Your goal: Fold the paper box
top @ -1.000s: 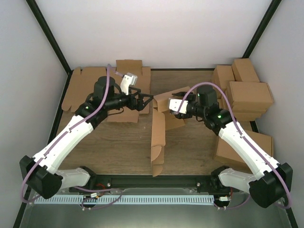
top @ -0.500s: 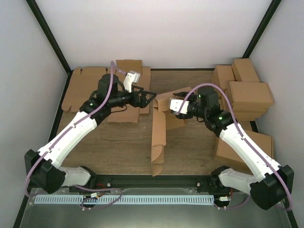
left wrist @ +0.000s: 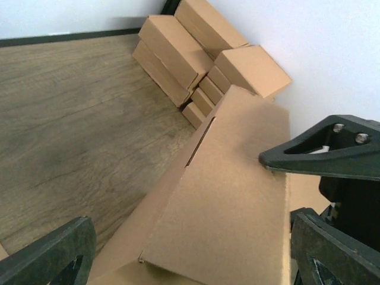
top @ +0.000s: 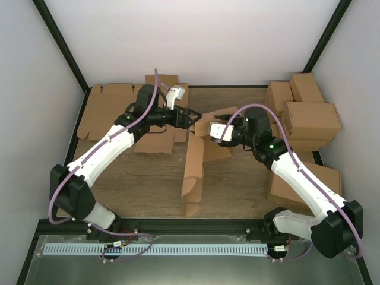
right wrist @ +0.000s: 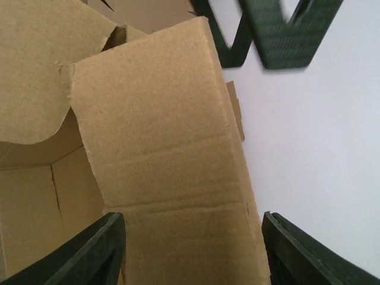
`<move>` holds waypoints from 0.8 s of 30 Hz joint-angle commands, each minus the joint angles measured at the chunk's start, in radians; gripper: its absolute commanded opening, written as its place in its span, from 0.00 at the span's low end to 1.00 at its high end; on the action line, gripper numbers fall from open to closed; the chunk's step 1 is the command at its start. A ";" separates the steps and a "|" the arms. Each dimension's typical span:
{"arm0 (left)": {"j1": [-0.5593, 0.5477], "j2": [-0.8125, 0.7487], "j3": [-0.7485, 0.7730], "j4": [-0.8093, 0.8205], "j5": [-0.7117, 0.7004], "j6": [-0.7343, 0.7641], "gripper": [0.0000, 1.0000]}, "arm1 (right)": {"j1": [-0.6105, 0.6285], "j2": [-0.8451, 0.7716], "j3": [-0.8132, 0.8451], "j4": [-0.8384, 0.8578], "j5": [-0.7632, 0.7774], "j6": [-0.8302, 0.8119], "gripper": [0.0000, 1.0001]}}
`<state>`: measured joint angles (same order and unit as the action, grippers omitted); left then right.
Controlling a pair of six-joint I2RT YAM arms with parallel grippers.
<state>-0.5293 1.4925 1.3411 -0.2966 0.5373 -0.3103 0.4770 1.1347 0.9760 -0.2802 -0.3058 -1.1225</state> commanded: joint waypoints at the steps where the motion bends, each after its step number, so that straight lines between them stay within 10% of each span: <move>1: 0.006 0.074 0.039 0.002 0.065 0.025 0.92 | 0.020 0.028 -0.023 -0.005 0.049 -0.004 0.63; 16: 0.006 0.193 0.092 -0.013 0.199 0.048 0.86 | 0.036 0.018 -0.055 0.153 0.139 0.033 0.53; 24: 0.005 0.213 0.083 0.002 0.224 0.035 0.83 | 0.071 0.021 -0.088 0.203 0.146 0.015 0.66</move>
<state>-0.5148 1.6711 1.4216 -0.2615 0.7315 -0.3027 0.5148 1.1408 0.8986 -0.1089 -0.1814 -1.1038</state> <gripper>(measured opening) 0.831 0.630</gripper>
